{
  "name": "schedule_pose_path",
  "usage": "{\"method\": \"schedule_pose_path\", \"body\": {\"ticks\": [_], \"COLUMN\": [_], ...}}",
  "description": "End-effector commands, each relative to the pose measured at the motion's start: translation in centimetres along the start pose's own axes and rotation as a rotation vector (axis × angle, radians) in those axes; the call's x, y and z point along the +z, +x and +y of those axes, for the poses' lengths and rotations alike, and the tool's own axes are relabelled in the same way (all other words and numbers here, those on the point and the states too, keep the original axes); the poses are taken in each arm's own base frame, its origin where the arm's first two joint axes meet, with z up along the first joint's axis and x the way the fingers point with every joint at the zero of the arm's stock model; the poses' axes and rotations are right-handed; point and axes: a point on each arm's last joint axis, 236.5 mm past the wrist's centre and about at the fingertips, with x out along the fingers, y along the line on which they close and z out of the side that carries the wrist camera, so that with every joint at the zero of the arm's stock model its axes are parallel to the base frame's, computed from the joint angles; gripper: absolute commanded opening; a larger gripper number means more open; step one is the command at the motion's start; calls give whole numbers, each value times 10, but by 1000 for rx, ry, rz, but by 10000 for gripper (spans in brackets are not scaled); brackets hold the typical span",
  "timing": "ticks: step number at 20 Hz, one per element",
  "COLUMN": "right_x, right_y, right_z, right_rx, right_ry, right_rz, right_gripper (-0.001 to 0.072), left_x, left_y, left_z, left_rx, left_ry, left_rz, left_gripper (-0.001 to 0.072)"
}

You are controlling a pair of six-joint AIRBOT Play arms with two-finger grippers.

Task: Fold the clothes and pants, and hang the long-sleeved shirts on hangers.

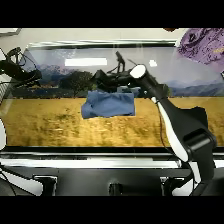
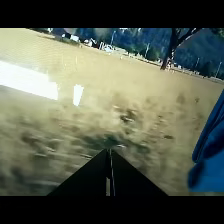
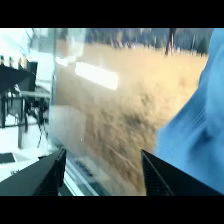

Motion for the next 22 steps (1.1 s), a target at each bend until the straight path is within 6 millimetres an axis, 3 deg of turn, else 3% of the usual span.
{"method": "schedule_pose_path", "body": {"ticks": [1,4,6,9,11,13,18,22], "right_x": [37,60,68,56,35,15,-19,-36], "right_y": [-57,-125,-163,-186,-176,-153,-97,-70], "right_z": [-17,-83,-136,-203,-237,-254,-267,-265], "right_rx": [-48,-188,-293,-340,-338,-284,-231,-234], "right_ry": [-9,23,48,157,234,288,329,310], "right_rz": [-71,-75,-72,-30,33,95,214,266], "right_gripper": [549,556,613,617,617,616,577,538], "left_x": [0,0,0,0,0,0,0,0], "left_y": [0,0,0,0,0,0,0,0], "left_z": [0,0,0,0,0,0,0,0], "left_rx": [-1,-1,-1,-1,-1,-1,0,0], "left_ry": [-1,-1,-1,-1,0,-1,-1,3], "left_rz": [0,0,0,0,0,0,0,0], "left_gripper": [15,15,15,16,16,16,16,16]}}
